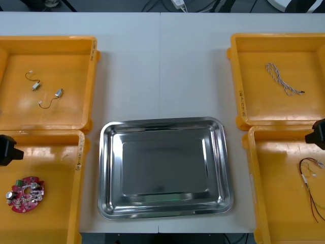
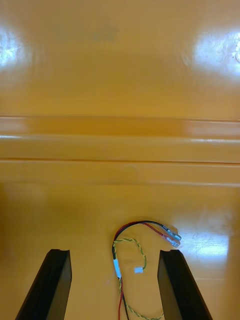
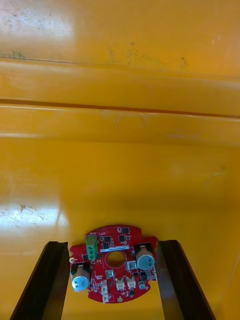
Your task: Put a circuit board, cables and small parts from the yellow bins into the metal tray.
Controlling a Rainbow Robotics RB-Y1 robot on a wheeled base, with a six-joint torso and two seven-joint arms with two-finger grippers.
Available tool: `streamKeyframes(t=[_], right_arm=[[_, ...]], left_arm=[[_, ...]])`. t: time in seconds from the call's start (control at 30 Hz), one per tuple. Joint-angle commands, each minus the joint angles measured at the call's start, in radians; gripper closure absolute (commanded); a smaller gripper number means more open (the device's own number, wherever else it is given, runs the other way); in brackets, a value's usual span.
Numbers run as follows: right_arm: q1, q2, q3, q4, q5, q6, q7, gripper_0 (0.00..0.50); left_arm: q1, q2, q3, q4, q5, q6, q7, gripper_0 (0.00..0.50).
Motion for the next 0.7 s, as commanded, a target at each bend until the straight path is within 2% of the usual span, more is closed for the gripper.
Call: streamKeyframes(t=[0.03, 0.33, 0.7], right_arm=[[0.096, -0.034, 0.006, -0.063, 0.032, -0.064, 0.053, 0.0], [0.228, -0.034, 0.006, -0.078, 0.044, -0.194, 0.062, 0.0], [0.323, -0.032, 0.006, -0.078, 0.053, -0.288, 0.085, 0.0]], left_arm=[[0.085, 0.04, 0.032, -0.033, -0.021, -0.074, -0.117, 0.0], [0.165, 0.031, 0.032, -0.031, -0.036, -0.153, -0.147, 0.0], [0.196, 0.002, 0.019, -0.031, -0.056, -0.167, -0.174, 0.0]])
